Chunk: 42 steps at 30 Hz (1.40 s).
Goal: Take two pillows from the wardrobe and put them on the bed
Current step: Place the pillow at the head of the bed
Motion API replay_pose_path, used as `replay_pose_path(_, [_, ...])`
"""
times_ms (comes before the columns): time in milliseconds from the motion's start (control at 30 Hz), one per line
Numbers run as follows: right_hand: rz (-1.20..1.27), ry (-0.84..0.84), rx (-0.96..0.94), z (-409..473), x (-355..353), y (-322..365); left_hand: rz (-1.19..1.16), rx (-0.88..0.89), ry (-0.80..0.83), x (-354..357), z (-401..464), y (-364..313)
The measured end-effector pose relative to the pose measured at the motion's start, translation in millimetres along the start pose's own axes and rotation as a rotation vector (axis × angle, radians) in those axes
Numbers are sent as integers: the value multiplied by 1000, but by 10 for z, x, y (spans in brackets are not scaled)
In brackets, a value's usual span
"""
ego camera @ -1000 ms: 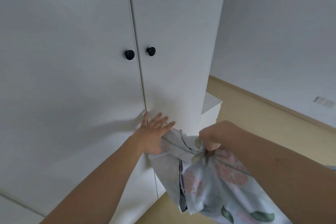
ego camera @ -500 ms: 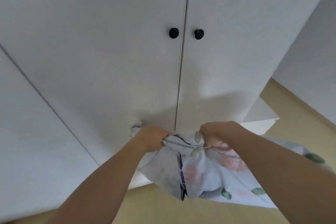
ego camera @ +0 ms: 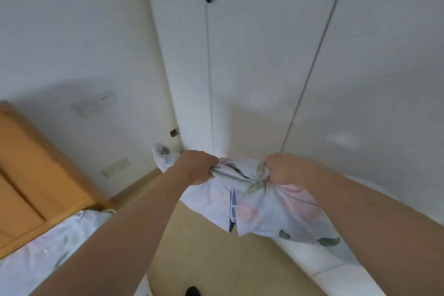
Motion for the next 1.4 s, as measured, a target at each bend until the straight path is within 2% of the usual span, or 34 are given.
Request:
replay_pose_path(167, [-149, 22, -288, 802, -233, 1685, -38, -324, -17, 186, -1033, 1497])
replay_pose_path(333, [-252, 60, -500, 1358, -254, 3351, -102, -633, 4, 472, -2198, 2678])
replay_pose_path(600, [-436, 127, -825, 1644, 51, 5538, -140, -1025, 10, 1015, -3926, 3621])
replay_pose_path(900, [-568, 113, -1073, 1927, 610, 7109, -42, -1344, 136, 1596, -4877, 4467])
replay_pose_path(1000, [-546, 66, -1158, 2001, 686, 7531, 43, -1379, 84, 1653, -5109, 4747])
replay_pose_path(1100, [-488, -62, -1288, 1959, 857, 7948, 138, -1433, -18, 1736, -5487, 4906])
replay_pose_path(1233, [-437, -181, -1382, 1906, 1575, 8349, 300, -1543, -163, 2226, -6010, 4911])
replay_pose_path(1300, [-430, -108, -1384, 2020, 2198, 8491, 179, -1764, -177, 2906, -6295, 4844])
replay_pose_path(1400, [-437, 220, -1339, 2429, 3296, 8532, -395, -2328, -105, 4375, -6580, 4474])
Point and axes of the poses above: each hand's wrist, its own z-axis towards the middle knuckle, its own x-axis out of the palm, y = z × x, the point moved 7 cm from there along z, towards the middle knuckle, and after that the axes turned 1 degree about -x, right-handed, at the moved point
